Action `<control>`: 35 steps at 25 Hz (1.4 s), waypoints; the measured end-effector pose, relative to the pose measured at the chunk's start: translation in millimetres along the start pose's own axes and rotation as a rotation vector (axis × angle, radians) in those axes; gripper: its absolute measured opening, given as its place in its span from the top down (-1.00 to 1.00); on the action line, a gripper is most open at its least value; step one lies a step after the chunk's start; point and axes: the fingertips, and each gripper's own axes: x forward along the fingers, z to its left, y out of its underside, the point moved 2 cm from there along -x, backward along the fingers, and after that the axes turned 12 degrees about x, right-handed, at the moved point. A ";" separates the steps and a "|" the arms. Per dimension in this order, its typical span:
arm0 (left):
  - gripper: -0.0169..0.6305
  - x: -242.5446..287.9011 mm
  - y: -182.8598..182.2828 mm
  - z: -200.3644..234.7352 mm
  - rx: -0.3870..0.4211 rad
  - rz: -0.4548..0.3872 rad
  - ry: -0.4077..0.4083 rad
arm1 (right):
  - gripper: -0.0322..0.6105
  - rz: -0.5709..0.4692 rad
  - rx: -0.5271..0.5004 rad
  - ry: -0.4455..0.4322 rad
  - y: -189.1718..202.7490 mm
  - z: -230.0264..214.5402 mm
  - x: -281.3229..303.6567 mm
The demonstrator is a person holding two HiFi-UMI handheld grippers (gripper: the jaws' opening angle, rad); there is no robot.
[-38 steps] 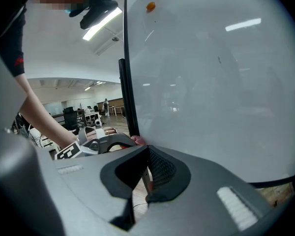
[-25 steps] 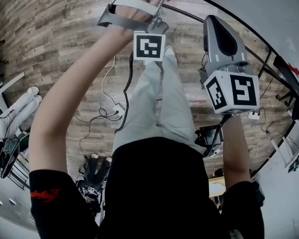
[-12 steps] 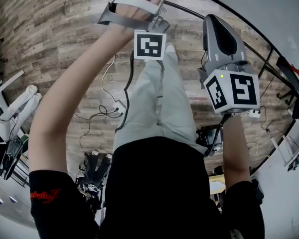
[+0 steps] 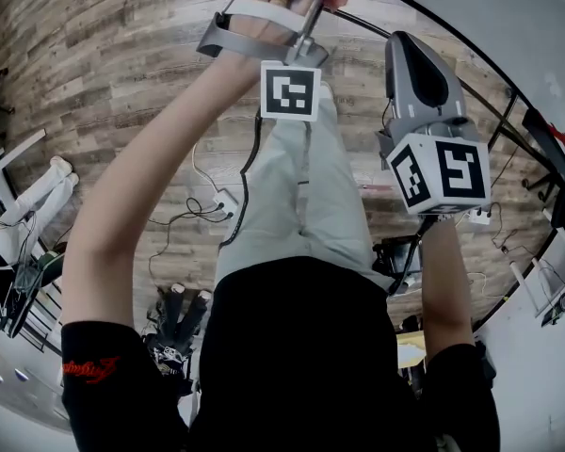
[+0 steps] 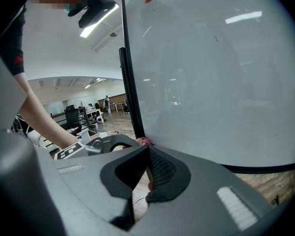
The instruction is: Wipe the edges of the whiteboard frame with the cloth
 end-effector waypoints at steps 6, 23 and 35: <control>0.82 -21.9 -19.5 1.0 -0.279 -0.131 0.063 | 0.89 0.002 -0.010 0.003 -1.4 -2.2 -8.3; 0.82 -144.1 -43.3 35.9 -1.132 -0.305 0.041 | 0.89 -0.024 -0.012 -0.010 -7.9 42.4 -64.2; 0.82 -230.5 -8.1 93.7 -1.294 -0.313 -0.150 | 0.89 -0.064 -0.027 -0.031 -16.8 93.3 -111.9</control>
